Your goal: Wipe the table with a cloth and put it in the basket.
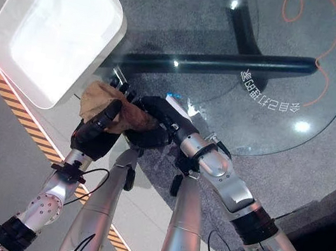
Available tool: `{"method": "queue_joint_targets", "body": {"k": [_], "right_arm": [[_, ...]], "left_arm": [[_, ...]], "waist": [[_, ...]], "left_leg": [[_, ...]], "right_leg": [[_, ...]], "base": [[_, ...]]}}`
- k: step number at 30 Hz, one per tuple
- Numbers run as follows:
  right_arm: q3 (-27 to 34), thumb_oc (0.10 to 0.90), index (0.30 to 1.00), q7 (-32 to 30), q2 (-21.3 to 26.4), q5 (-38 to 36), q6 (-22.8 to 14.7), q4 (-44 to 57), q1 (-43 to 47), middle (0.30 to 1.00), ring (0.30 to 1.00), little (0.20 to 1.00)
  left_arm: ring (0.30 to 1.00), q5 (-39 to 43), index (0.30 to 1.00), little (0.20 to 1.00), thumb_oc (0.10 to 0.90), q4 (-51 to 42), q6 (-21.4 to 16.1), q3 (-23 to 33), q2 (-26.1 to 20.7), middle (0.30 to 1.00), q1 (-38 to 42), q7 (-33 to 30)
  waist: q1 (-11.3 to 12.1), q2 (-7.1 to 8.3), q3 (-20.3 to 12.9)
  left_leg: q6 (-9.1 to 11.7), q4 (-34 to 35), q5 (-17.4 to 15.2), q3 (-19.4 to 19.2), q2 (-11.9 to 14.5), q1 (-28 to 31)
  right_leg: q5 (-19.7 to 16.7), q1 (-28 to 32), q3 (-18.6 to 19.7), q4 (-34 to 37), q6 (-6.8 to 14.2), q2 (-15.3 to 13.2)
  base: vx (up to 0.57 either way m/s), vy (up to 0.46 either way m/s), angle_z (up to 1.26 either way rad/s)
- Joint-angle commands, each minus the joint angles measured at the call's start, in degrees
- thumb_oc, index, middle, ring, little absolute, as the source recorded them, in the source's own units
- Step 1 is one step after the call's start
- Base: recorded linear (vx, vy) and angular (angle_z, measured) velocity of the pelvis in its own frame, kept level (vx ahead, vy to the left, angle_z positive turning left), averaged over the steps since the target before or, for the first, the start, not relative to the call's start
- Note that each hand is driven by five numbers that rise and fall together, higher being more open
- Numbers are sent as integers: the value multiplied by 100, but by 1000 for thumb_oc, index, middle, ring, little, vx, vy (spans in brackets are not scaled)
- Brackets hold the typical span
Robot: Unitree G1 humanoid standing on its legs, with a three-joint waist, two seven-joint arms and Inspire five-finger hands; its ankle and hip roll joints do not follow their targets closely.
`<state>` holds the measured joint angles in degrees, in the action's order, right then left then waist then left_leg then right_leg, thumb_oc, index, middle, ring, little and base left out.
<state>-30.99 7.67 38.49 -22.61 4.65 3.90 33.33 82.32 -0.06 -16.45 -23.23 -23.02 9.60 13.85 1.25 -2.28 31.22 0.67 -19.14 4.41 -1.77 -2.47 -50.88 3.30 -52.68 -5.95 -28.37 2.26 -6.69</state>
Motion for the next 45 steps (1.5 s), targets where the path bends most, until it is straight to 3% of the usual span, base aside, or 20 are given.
{"method": "queue_joint_targets", "body": {"k": [1,10,11,12,13,14,15,16,27,45], "right_arm": [[-421,100,300,143,-141,-149,-423,1144,38,300,300,200],[-329,100,300,85,-251,-240,-334,1153,-41,300,300,200],[-328,166,356,56,-256,-271,-324,1154,-37,356,356,266],[-320,355,519,46,-265,-272,-329,1156,-47,519,519,455],[-312,435,587,38,-279,-251,-338,1160,-65,587,587,535],[-286,652,773,40,-275,-248,-351,1160,-75,773,773,752],[-277,696,811,39,-278,-243,-350,1164,-81,811,811,796],[-250,800,900,24,-290,-229,-360,1180,-112,900,900,900],[61,800,900,-321,-295,-269,-604,1295,-293,900,900,900],[1221,800,900,-903,-320,-313,-1542,1742,-888,900,900,900]], "left_arm": [[300,-42,300,200,100,-1022,-299,-74,168,300,184,379],[300,0,300,200,100,-1003,-379,-27,329,300,147,568],[300,-4,300,200,100,-1000,-370,-31,340,300,152,561],[300,0,300,200,100,-995,-364,-28,345,300,155,572],[300,-6,300,200,100,-992,-358,-24,351,300,154,574],[300,-5,300,200,100,-980,-352,-13,365,300,139,596],[300,-4,300,200,100,-978,-350,-9,371,300,134,604],[300,-2,300,200,100,-986,-351,4,388,300,115,617],[300,-14,300,200,100,-1013,-357,80,425,300,49,628],[300,-166,300,200,100,-1085,-304,383,511,300,-207,621]], "waist": [[61,-110,-143],[51,-92,-143],[51,-93,-143],[48,-92,-143],[44,-90,-143],[44,-87,-143],[44,-87,-143],[40,-85,-143],[0,-29,-143],[-140,108,-143]], "left_leg": [[-234,-266,-518,-64,-432,101],[-237,-284,-536,-67,-430,118],[-240,-276,-533,-66,-433,128],[-240,-275,-536,-68,-430,133],[-239,-278,-541,-69,-428,133],[-239,-271,-539,-68,-429,140],[-240,-268,-538,-68,-429,141],[-244,-266,-537,-71,-428,141],[-275,-266,-562,-80,-417,161],[-301,-234,-641,-155,-319,211]], "right_leg": [[-439,124,-44,673,177,336],[-431,120,-24,640,171,344],[-433,127,-22,645,169,344],[-431,131,-14,644,169,345],[-429,130,-7,642,170,344],[-432,134,-8,644,171,346],[-433,134,-7,645,171,347],[-436,131,0,642,173,349],[-453,140,55,638,193,379],[-444,187,111,627,241,466]], "base": [[0,0,0],[0,0,0],[0,0,0],[0,0,0],[0,0,0],[0,0,0],[0,0,0],[0,0,0],[0,0,0],[2,-2,-1]]}}
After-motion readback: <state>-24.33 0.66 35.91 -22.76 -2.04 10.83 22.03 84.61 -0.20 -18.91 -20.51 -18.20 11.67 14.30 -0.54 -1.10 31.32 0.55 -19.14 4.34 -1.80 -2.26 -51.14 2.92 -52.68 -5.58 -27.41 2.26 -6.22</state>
